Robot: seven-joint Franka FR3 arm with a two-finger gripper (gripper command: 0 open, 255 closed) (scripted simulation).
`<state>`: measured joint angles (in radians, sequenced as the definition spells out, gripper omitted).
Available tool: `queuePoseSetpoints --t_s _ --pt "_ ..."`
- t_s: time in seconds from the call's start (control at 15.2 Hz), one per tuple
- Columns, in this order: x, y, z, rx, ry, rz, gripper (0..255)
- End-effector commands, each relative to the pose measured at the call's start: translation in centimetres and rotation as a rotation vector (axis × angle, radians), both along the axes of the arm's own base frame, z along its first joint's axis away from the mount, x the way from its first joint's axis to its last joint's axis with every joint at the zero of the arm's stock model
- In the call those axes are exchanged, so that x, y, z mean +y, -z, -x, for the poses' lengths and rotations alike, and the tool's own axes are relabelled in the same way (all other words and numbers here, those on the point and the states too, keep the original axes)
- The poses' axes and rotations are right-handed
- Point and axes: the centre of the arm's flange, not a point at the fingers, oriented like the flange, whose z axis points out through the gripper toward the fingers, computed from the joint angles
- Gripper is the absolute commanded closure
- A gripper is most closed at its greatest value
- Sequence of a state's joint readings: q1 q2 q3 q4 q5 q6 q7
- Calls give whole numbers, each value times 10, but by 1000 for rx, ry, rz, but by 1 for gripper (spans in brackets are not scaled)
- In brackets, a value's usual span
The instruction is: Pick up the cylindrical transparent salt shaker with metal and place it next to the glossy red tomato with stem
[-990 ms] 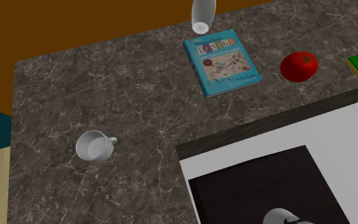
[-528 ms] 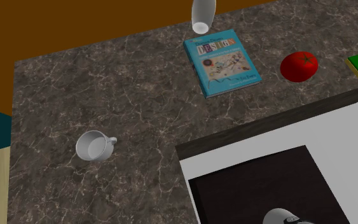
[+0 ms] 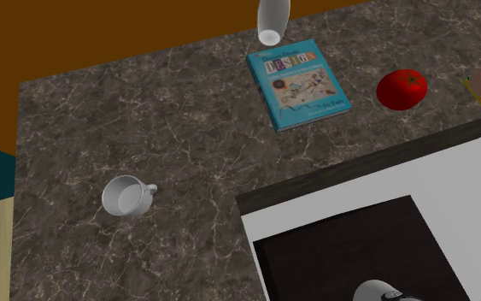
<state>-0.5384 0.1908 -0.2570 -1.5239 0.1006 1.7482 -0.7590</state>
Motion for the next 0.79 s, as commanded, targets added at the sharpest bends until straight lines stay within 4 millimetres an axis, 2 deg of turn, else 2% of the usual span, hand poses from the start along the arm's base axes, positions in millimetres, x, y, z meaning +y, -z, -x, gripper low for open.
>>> queuePoseSetpoints --t_s 0.0,0.73 --pt "0 11 0 -1 0 1 255" --pt "0 69 0 -1 0 1 255"
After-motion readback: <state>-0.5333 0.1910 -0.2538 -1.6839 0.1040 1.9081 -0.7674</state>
